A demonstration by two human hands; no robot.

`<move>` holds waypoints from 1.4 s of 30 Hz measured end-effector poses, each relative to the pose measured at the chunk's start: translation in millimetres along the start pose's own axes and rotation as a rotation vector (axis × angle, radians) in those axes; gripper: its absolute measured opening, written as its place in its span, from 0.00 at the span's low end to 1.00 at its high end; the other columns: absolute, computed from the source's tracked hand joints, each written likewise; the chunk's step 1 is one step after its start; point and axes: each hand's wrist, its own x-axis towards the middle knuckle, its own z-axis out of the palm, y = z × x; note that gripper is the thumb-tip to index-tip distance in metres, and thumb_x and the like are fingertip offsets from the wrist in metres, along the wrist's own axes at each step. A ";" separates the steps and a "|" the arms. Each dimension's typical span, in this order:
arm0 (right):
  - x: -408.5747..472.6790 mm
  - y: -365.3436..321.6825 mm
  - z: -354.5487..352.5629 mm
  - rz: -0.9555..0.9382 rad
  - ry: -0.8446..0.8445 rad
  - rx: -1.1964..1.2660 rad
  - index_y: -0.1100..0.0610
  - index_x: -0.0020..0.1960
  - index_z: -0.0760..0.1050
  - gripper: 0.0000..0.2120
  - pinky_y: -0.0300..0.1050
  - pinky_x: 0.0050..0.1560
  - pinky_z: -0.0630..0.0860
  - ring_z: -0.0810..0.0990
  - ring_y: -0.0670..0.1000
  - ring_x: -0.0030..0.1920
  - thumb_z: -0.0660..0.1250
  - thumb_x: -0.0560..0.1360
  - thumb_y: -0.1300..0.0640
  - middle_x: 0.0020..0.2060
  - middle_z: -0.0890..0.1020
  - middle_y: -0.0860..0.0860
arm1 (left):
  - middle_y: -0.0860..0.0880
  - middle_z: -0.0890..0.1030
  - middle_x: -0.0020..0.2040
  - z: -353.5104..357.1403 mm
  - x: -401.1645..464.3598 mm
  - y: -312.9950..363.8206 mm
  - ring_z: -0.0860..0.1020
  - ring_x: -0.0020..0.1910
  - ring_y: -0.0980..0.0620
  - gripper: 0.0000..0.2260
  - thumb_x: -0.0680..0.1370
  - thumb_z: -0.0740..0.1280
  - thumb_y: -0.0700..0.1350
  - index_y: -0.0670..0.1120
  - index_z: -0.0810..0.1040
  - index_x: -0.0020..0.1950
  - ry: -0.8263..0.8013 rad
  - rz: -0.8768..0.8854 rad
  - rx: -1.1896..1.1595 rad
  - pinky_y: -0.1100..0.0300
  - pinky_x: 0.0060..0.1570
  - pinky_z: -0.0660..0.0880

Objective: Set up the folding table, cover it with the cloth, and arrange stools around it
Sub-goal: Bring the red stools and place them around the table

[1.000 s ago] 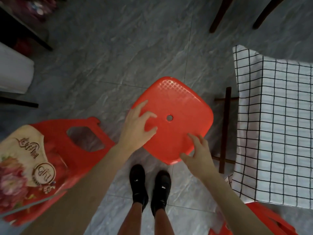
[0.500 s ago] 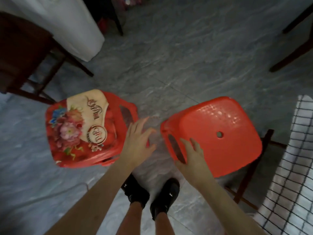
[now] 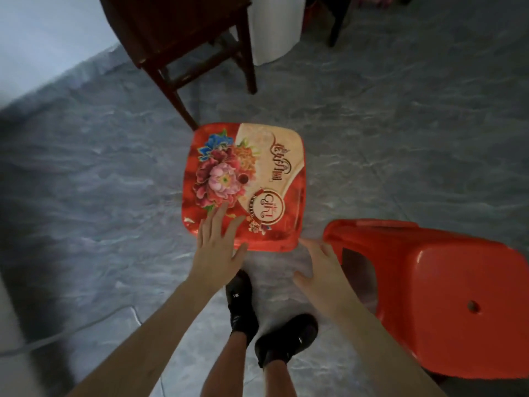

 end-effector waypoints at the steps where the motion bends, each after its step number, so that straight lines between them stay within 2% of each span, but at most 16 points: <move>1: 5.7 -7.8 4.4 0.005 -0.006 -0.005 0.49 0.73 0.64 0.34 0.50 0.72 0.62 0.64 0.53 0.70 0.69 0.69 0.57 0.67 0.66 0.52 | 0.41 0.61 0.76 -1.0 1.2 -9.4 0.59 0.74 0.35 0.23 0.77 0.59 0.56 0.49 0.71 0.70 -0.004 -0.041 -0.002 0.36 0.69 0.61; 5: 28.9 -34.1 18.3 0.035 0.056 -0.217 0.50 0.75 0.60 0.36 0.52 0.72 0.56 0.58 0.59 0.71 0.70 0.70 0.54 0.72 0.60 0.58 | 0.42 0.58 0.77 -4.9 14.1 -40.3 0.54 0.76 0.35 0.23 0.76 0.59 0.55 0.53 0.70 0.71 -0.007 -0.117 -0.002 0.34 0.70 0.60; 8: 48.0 -47.3 19.7 0.020 0.125 -0.305 0.50 0.76 0.57 0.38 0.57 0.70 0.59 0.57 0.63 0.71 0.70 0.71 0.52 0.73 0.55 0.61 | 0.43 0.56 0.78 -7.2 32.6 -55.3 0.52 0.77 0.35 0.23 0.78 0.56 0.57 0.54 0.67 0.73 0.009 -0.163 0.007 0.33 0.71 0.55; 12: 84.7 -55.1 14.2 -0.015 0.195 -0.329 0.49 0.77 0.54 0.39 0.59 0.68 0.64 0.58 0.64 0.71 0.71 0.73 0.48 0.74 0.54 0.61 | 0.44 0.51 0.79 -5.5 60.7 -69.1 0.48 0.77 0.33 0.25 0.79 0.57 0.61 0.56 0.62 0.74 0.032 -0.282 -0.090 0.34 0.71 0.48; 14: 106.4 -58.8 13.6 -0.027 0.216 -0.333 0.49 0.78 0.53 0.40 0.60 0.68 0.64 0.57 0.64 0.72 0.71 0.73 0.46 0.74 0.53 0.62 | 0.44 0.51 0.79 -4.3 69.6 -71.0 0.52 0.76 0.33 0.24 0.79 0.60 0.62 0.58 0.62 0.74 0.034 -0.393 -0.261 0.33 0.71 0.53; 16: 127.8 -58.9 15.9 -0.036 0.226 -0.361 0.50 0.77 0.53 0.41 0.60 0.66 0.66 0.58 0.64 0.71 0.71 0.72 0.44 0.74 0.53 0.62 | 0.44 0.52 0.77 -6.0 73.6 -69.2 0.58 0.73 0.35 0.25 0.77 0.64 0.62 0.61 0.62 0.72 0.035 -0.465 -0.413 0.35 0.68 0.62; 19: 146.3 -54.0 19.2 -0.031 0.243 -0.465 0.48 0.75 0.56 0.43 0.61 0.63 0.66 0.60 0.66 0.68 0.72 0.68 0.38 0.72 0.56 0.62 | 0.43 0.55 0.76 -8.0 75.7 -71.1 0.62 0.71 0.36 0.27 0.74 0.67 0.63 0.63 0.62 0.70 0.027 -0.477 -0.478 0.38 0.66 0.67; 22: 147.2 -48.3 16.8 0.075 0.248 -0.294 0.41 0.73 0.56 0.44 0.68 0.64 0.64 0.55 0.67 0.71 0.75 0.64 0.37 0.74 0.51 0.62 | 0.41 0.55 0.76 -13.3 80.3 -76.1 0.60 0.73 0.36 0.29 0.69 0.65 0.67 0.64 0.62 0.67 -0.017 -0.494 -0.512 0.38 0.67 0.66; 24: 146.9 -44.4 14.3 0.077 0.208 -0.164 0.38 0.73 0.54 0.45 0.68 0.67 0.62 0.53 0.69 0.73 0.76 0.64 0.38 0.74 0.47 0.62 | 0.44 0.58 0.73 -15.5 83.5 -78.2 0.64 0.70 0.38 0.28 0.70 0.69 0.63 0.61 0.64 0.66 -0.026 -0.484 -0.521 0.39 0.65 0.69; 27: 147.4 -40.9 13.3 0.030 0.154 0.026 0.37 0.73 0.54 0.45 0.62 0.69 0.66 0.65 0.66 0.67 0.78 0.65 0.45 0.68 0.57 0.60 | 0.46 0.62 0.69 -16.1 88.4 -76.2 0.67 0.66 0.41 0.26 0.71 0.74 0.51 0.59 0.65 0.65 -0.029 -0.504 -0.537 0.41 0.63 0.71; 31: 149.9 -48.4 10.9 0.094 0.174 0.035 0.35 0.72 0.53 0.44 0.65 0.68 0.65 0.63 0.65 0.67 0.77 0.65 0.45 0.66 0.61 0.62 | 0.44 0.65 0.64 -27.8 100.3 -70.1 0.69 0.63 0.41 0.27 0.70 0.74 0.48 0.59 0.67 0.65 -0.034 -0.540 -0.545 0.49 0.61 0.73; 34: 150.7 -65.6 -6.8 0.085 0.167 0.006 0.37 0.75 0.51 0.46 0.62 0.67 0.66 0.63 0.66 0.66 0.76 0.66 0.42 0.65 0.62 0.63 | 0.45 0.68 0.62 -53.4 113.7 -58.8 0.72 0.60 0.42 0.28 0.68 0.76 0.54 0.62 0.68 0.65 0.021 -0.540 -0.518 0.53 0.58 0.71; 38: 141.0 -102.0 -47.6 0.085 0.179 -0.033 0.36 0.76 0.48 0.50 0.59 0.65 0.65 0.62 0.65 0.67 0.73 0.62 0.33 0.66 0.63 0.64 | 0.47 0.69 0.64 -109.7 134.7 -35.1 0.72 0.63 0.41 0.29 0.62 0.69 0.66 0.69 0.68 0.62 0.107 -0.546 -0.461 0.41 0.61 0.73; 42: 112.6 -138.2 -101.2 0.062 0.170 0.007 0.36 0.76 0.48 0.50 0.56 0.64 0.66 0.64 0.62 0.67 0.72 0.62 0.32 0.66 0.66 0.63 | 0.47 0.68 0.65 -182.1 138.8 -4.8 0.72 0.63 0.40 0.32 0.60 0.66 0.70 0.71 0.66 0.63 0.081 -0.472 -0.444 0.40 0.59 0.74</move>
